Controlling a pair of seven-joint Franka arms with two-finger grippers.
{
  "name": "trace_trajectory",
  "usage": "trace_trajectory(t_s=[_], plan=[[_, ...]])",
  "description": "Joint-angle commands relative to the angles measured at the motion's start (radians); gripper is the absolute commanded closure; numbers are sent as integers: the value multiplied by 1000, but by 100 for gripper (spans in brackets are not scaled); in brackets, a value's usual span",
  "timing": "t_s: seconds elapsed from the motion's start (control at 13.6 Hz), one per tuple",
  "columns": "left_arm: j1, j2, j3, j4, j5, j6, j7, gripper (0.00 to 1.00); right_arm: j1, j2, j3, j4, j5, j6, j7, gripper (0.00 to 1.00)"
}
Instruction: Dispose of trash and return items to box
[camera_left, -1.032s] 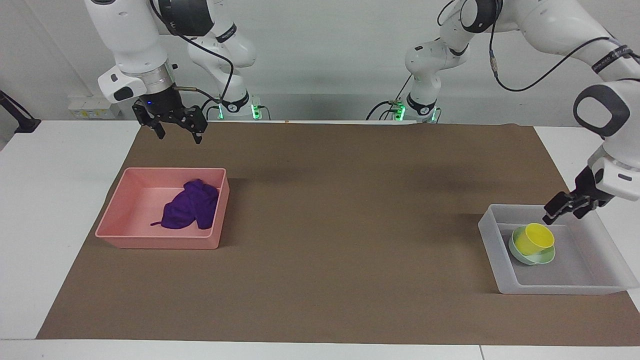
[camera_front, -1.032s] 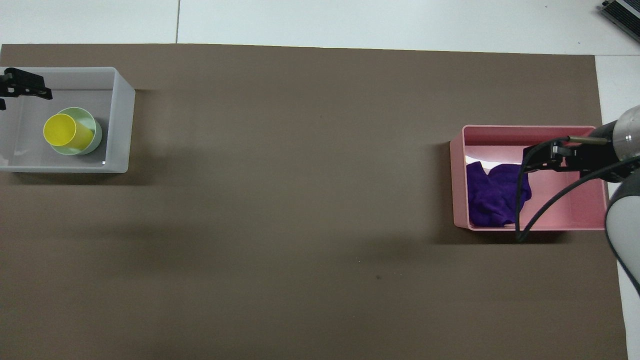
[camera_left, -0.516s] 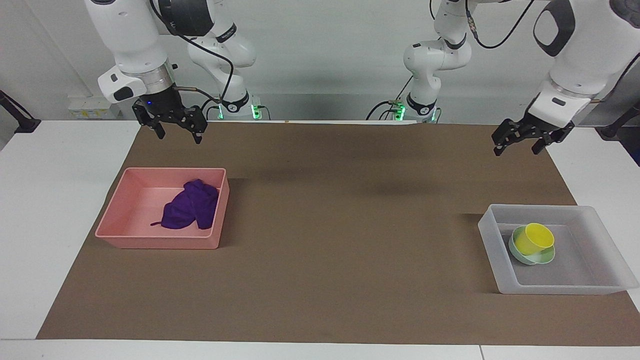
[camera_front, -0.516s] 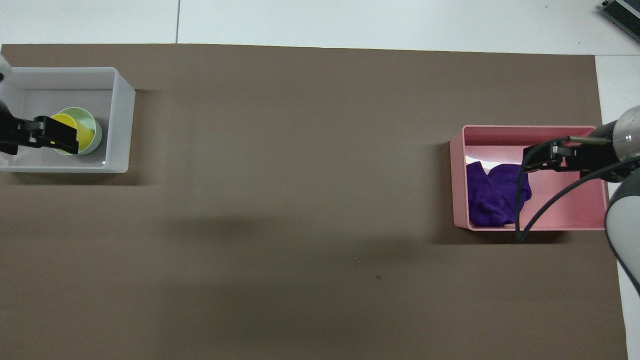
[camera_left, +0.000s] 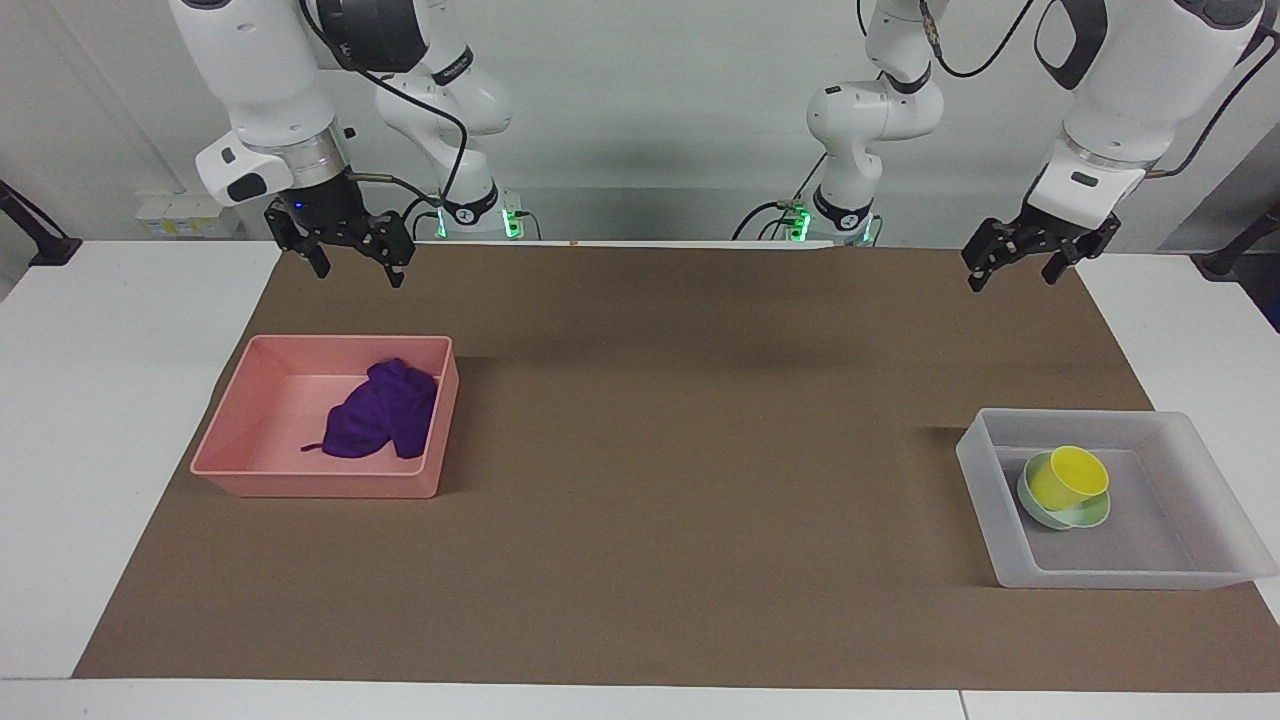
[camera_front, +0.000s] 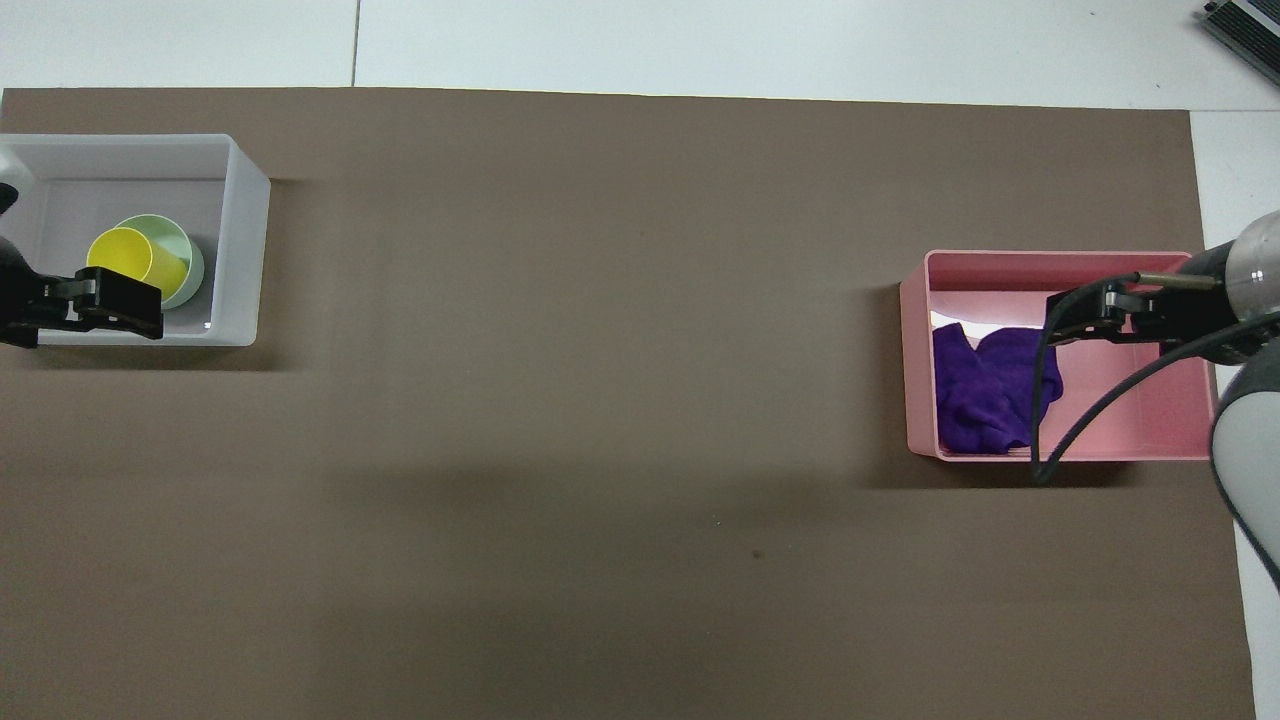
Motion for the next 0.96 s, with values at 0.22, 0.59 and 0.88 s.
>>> trace_trajectory(t_s=[0.22,0.59,0.88], plan=[[-141,-17,128,-15,-13,-53,-13,0,-12,-7,7,-2,21,-5,-32,0],[-117,-19,113,9,-30,-78,55,0,-12,-6,7,-3,21,6,-33,0],[-88,-22,96,15,-32,-83,64,0,-12,-6,7,-7,21,15,-32,0]])
